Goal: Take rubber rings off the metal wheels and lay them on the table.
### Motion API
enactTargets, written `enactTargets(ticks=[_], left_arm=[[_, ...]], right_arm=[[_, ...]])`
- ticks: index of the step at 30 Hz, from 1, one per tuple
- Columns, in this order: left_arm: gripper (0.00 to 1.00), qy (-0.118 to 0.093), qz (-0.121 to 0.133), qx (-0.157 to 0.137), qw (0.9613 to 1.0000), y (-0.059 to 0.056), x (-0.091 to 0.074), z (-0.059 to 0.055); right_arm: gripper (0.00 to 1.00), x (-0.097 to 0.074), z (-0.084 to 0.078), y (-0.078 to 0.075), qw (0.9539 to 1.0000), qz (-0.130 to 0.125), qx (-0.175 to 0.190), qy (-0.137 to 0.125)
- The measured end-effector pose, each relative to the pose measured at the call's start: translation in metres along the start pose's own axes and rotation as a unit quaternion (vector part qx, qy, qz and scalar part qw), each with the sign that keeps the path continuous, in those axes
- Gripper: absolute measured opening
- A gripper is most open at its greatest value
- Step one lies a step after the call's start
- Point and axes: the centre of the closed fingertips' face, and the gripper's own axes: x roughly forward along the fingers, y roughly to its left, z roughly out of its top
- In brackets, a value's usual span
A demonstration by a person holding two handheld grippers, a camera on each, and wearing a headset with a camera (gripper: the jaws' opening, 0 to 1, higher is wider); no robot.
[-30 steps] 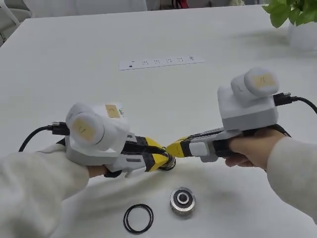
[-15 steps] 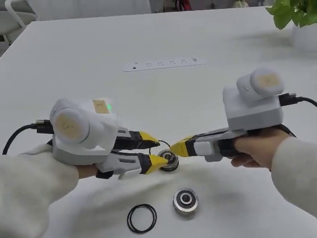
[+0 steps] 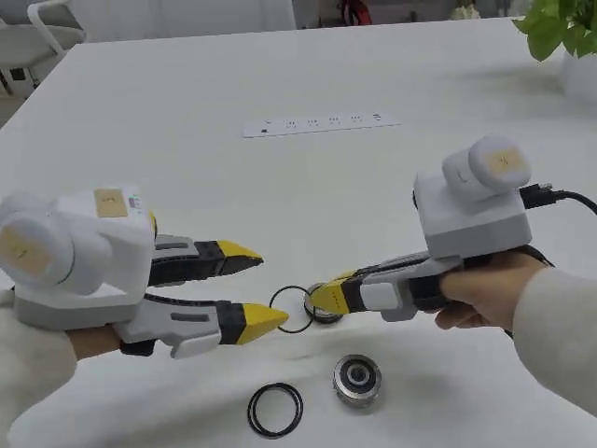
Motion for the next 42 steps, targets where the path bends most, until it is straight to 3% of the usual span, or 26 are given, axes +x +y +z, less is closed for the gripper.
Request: enactTargets(ticks=[11,24,34,42], left_arm=[[0.44,0.022,0.008,-0.017,0.9996,-0.016,-0.019,-0.03],[0.46,0.043,0.009,-0.042,0.9982,-0.034,-0.031,-0.059],[0.46,0.046,0.015,-0.053,0.9974,-0.036,-0.034,-0.064],[0.46,0.044,0.018,-0.055,0.9974,-0.033,-0.035,-0.062]], right_arm=[[0.0,0.014,-0.025,0.018,0.9983,0.032,-0.008,0.049],[0.0,0.022,-0.048,0.026,0.9947,0.045,-0.019,0.091],[0.0,0.023,-0.052,0.023,0.9934,0.04,-0.036,0.102],[0.06,0.017,-0.043,0.014,0.9942,0.022,-0.059,0.088]])
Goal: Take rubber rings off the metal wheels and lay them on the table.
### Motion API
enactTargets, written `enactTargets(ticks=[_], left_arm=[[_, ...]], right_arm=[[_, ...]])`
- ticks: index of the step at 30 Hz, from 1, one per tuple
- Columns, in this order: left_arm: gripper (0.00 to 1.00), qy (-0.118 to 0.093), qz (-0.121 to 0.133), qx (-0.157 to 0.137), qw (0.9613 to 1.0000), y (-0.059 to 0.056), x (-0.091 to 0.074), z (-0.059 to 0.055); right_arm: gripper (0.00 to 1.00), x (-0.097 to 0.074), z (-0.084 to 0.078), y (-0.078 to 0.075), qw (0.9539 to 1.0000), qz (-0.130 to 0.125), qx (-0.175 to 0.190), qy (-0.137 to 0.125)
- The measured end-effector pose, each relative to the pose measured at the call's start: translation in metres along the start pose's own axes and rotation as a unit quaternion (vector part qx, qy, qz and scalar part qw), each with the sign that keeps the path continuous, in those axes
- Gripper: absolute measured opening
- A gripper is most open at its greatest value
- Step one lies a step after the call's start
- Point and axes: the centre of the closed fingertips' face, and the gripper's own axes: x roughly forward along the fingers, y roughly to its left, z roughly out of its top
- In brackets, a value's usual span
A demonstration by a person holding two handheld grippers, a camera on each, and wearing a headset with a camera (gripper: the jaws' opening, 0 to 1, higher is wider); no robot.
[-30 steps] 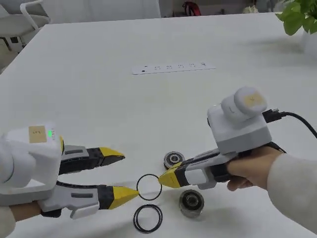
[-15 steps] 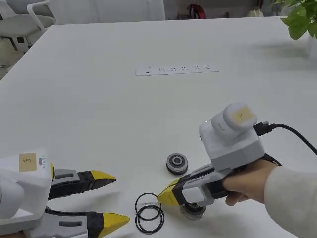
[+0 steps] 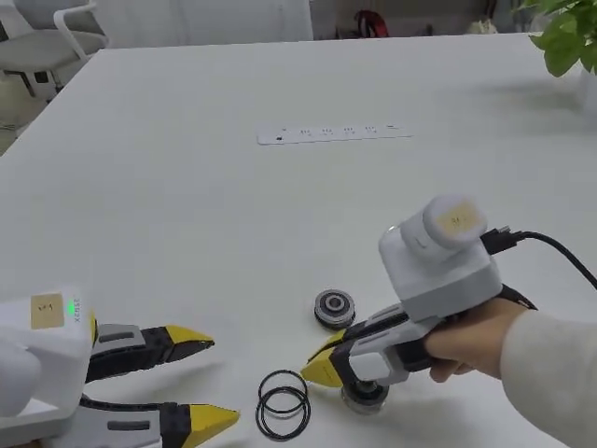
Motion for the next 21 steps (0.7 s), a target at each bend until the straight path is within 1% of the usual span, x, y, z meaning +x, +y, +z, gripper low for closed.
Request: enactTargets(ticks=[4,6,8,12,16,19,21], left_arm=[[0.45,0.0,-0.001,0.005,1.0,0.005,0.002,0.003],[0.45,0.0,-0.002,0.007,1.0,0.009,0.004,0.006],[0.45,-0.002,-0.002,0.008,1.0,0.013,0.005,0.01],[0.44,-0.007,-0.001,0.018,0.9998,0.022,0.009,0.021],[0.44,-0.016,-0.001,0.025,0.9996,0.03,0.014,0.033],[0.44,-0.019,-0.003,0.03,0.9994,0.035,0.018,0.04],[0.44,-0.021,-0.005,0.036,0.9991,0.038,0.022,0.047]], right_arm=[[0.06,-0.008,0.009,-0.008,0.9998,-0.013,-0.004,-0.018],[0.07,-0.015,0.017,-0.015,0.9991,-0.025,-0.008,-0.034],[0.07,-0.02,0.022,-0.021,0.9983,-0.034,-0.005,-0.047],[0.08,-0.03,0.028,-0.031,0.9968,-0.05,-0.001,-0.063],[0.09,-0.038,0.029,-0.042,0.9952,-0.066,-0.002,-0.072],[0.1,-0.042,0.03,-0.046,0.9943,-0.075,-0.003,-0.076],[0.11,-0.044,0.029,-0.051,0.9938,-0.08,-0.003,-0.077]])
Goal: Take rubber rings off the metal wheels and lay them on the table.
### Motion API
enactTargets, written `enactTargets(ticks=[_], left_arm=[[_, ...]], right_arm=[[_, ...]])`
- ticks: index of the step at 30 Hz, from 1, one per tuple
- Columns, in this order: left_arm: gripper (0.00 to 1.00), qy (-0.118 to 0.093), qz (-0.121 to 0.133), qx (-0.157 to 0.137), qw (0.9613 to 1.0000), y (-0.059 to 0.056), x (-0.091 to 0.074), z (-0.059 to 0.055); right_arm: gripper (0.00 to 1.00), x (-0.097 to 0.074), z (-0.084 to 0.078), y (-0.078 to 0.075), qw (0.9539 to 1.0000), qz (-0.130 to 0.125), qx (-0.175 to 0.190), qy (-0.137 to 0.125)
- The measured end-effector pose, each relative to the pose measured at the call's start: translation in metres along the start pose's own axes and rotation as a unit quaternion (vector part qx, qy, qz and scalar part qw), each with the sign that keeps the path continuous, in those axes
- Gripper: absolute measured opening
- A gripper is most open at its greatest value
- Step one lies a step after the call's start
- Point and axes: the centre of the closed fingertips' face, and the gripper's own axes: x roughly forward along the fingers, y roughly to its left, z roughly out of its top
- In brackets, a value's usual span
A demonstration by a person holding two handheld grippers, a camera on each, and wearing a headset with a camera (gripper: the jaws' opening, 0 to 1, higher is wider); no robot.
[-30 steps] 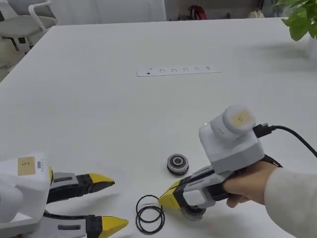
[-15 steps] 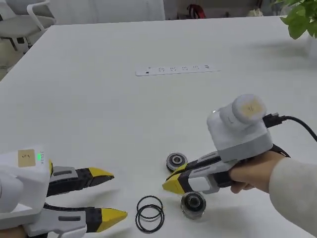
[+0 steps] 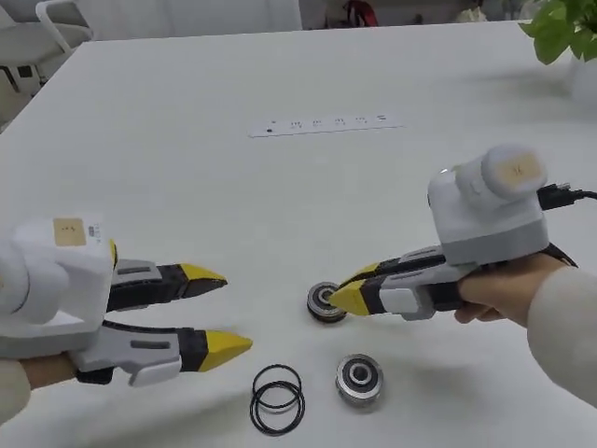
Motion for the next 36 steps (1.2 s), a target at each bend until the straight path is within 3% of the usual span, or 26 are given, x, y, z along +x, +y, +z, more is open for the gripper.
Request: enactTargets(ticks=[8,15,22,29,36], left_arm=[[0.43,-0.009,-0.01,0.007,0.9999,0.004,0.019,0.014],[0.42,-0.012,-0.025,0.007,0.9996,-0.001,0.039,0.02],[0.34,-0.007,-0.039,0.006,0.9992,-0.001,0.063,0.027],[0.24,0.003,-0.05,0.005,0.9988,-0.005,0.083,0.024],[0.2,0.018,-0.06,0.005,0.998,-0.008,0.093,0.017]], right_arm=[[0.16,0.001,-0.017,-0.014,0.9996,-0.013,-0.003,0.023],[0.18,0.006,-0.024,-0.013,0.9993,-0.011,-0.009,0.034],[0.21,0.009,-0.027,-0.013,0.9989,-0.009,-0.029,0.037],[0.22,0.01,-0.025,-0.014,0.9987,-0.011,-0.038,0.032],[0.22,0.01,-0.025,-0.013,0.9986,-0.01,-0.042,0.032]])
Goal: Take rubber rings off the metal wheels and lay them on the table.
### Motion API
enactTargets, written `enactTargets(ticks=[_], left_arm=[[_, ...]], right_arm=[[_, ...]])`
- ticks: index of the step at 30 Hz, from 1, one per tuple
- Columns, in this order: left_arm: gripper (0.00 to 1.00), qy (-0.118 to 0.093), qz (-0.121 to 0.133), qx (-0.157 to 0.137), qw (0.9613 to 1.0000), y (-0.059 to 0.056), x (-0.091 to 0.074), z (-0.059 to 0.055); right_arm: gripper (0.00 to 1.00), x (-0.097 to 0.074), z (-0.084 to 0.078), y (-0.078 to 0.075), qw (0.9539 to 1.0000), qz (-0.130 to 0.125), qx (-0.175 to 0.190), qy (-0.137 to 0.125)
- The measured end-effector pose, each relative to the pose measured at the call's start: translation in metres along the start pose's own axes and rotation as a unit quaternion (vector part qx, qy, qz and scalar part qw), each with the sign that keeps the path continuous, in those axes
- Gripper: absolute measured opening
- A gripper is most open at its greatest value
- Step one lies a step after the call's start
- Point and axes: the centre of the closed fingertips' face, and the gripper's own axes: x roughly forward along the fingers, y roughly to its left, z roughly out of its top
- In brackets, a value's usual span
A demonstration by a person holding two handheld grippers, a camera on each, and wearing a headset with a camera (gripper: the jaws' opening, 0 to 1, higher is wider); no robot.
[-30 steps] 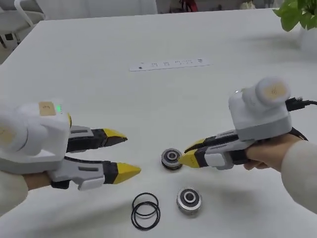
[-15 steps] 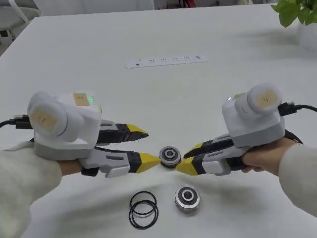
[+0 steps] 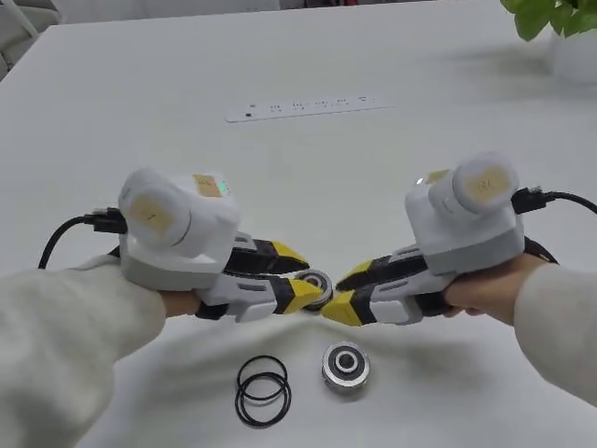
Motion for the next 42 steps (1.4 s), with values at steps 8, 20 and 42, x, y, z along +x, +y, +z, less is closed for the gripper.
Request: enactTargets(ticks=[8,20,42], left_arm=[[0.17,0.009,0.002,-0.002,1.0,0.001,0.002,-0.005],[0.14,0.007,0.0,-0.006,1.0,-0.003,0.001,-0.003],[0.13,0.012,0.002,0.004,0.9999,-0.003,0.001,-0.006]], right_arm=[[0.22,0.001,0.0,0.001,1.0,-0.001,-0.004,-0.002],[0.07,0.003,-0.003,-0.001,0.9996,-0.01,-0.026,-0.002],[0.0,-0.008,0.013,-0.008,0.9929,-0.02,0.111,-0.036]])
